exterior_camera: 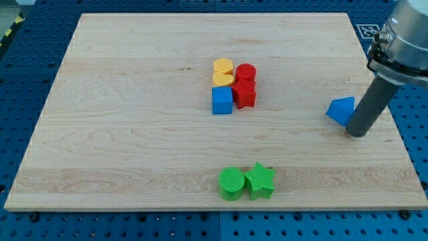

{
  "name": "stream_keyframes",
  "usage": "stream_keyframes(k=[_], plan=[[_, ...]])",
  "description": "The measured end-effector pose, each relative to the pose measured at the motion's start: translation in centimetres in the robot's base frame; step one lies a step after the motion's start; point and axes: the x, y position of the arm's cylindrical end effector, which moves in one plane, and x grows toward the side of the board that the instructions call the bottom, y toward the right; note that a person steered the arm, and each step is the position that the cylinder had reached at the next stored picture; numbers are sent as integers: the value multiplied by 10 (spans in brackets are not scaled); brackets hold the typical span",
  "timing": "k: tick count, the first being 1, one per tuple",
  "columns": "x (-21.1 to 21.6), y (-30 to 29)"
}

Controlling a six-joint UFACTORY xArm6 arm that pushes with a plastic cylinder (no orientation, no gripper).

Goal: Push the blue triangle slightly towards the bottom left of the board

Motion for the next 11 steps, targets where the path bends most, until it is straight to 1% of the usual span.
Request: stream_keyframes(k=[1, 2, 3, 4, 6, 8, 11], plan=[[3, 0], [21, 42], [7, 61], [-33, 61], [-40, 22], [-77, 16], [-26, 7]])
